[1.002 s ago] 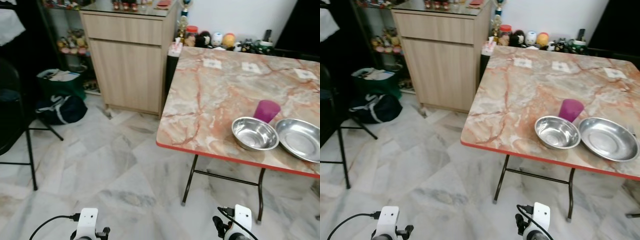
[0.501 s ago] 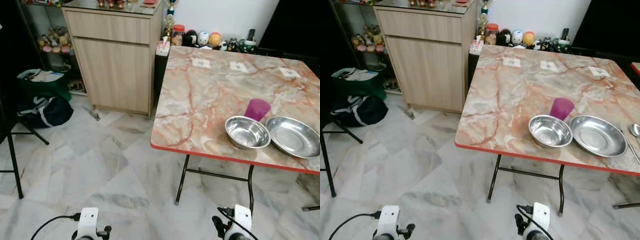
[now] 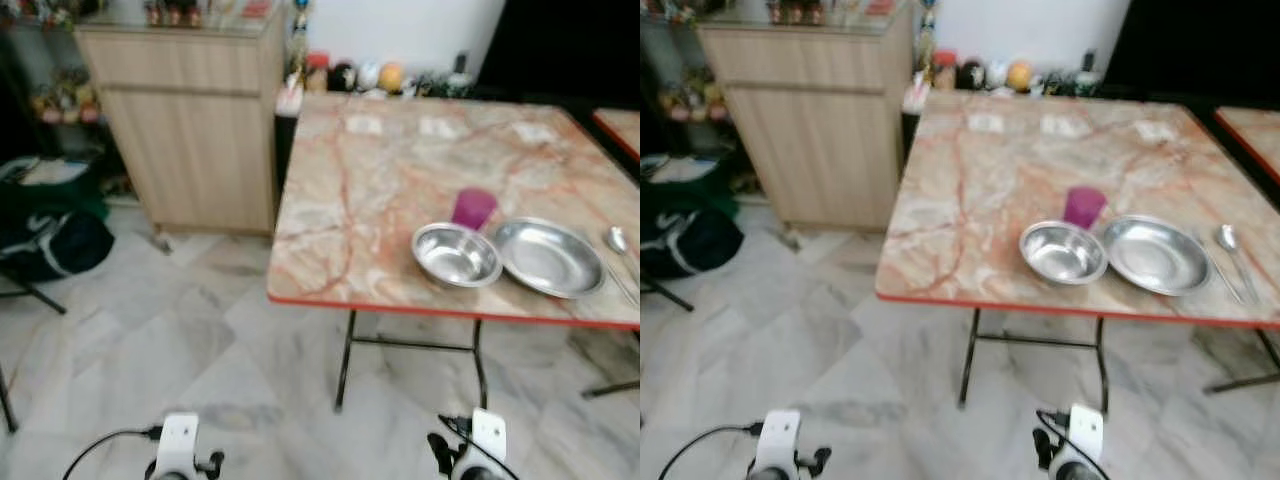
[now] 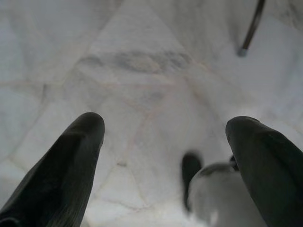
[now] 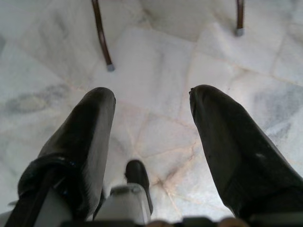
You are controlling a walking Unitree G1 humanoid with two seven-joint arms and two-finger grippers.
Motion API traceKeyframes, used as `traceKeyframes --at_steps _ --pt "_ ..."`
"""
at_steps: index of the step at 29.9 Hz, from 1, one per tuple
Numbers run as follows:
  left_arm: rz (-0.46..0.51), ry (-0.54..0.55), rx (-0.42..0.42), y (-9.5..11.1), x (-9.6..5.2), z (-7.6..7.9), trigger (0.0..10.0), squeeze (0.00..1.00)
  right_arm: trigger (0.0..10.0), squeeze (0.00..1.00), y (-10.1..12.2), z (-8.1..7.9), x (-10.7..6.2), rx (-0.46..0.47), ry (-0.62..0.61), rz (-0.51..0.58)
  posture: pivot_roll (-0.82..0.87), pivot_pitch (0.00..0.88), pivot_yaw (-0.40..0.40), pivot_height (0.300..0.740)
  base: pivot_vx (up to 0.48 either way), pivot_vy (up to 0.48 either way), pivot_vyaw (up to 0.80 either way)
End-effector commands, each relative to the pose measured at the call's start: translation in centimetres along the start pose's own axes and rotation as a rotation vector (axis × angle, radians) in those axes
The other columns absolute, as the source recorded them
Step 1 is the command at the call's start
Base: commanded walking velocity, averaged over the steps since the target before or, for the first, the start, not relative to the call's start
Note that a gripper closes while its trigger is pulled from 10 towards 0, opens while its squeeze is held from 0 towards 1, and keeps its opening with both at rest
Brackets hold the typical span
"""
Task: Setting the table
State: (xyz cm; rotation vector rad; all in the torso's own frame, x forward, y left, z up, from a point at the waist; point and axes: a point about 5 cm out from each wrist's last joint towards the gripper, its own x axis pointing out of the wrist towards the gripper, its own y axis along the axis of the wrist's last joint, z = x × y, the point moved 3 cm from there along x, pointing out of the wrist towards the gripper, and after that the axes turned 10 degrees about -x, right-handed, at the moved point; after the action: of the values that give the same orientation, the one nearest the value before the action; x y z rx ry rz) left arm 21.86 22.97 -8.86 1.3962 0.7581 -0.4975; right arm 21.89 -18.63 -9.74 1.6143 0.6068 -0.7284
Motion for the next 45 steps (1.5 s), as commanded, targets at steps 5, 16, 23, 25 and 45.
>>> traceKeyframes --at_steps 5,16,23,25,45 --pt "-0.022 0.01 0.023 -0.4 -0.1 -0.7 10.0 0.0 10.0 0.0 -0.8 -0.3 -0.1 0.003 0.009 -0.019 0.07 0.0 -0.068 0.74 0.0 0.0 -0.57" --pt "0.107 -0.067 -0.049 2.6 0.3 1.1 10.0 0.0 10.0 0.0 0.5 -0.2 -0.3 -0.052 0.023 0.092 0.07 0.0 -0.07 0.74 0.0 0.0 0.0" --pt "0.249 -0.089 -0.077 4.9 0.0 0.6 10.0 0.0 10.0 0.0 1.0 0.3 -0.5 -0.051 -0.012 0.155 0.06 0.0 -0.084 0.74 0.0 0.0 0.0" --pt "0.28 -0.097 -0.082 5.3 -0.2 0.5 10.0 0.0 10.0 0.0 1.0 0.3 -0.5 -0.053 -0.018 0.162 0.07 0.0 -0.084 0.74 0.0 0.0 0.0" --pt "0.461 -0.175 -0.057 4.8 -2.6 0.0 10.0 0.0 10.0 0.0 6.7 -1.9 -5.6 -0.193 -0.005 0.739 0.05 0.0 -0.103 0.74 0.0 0.0 0.0"
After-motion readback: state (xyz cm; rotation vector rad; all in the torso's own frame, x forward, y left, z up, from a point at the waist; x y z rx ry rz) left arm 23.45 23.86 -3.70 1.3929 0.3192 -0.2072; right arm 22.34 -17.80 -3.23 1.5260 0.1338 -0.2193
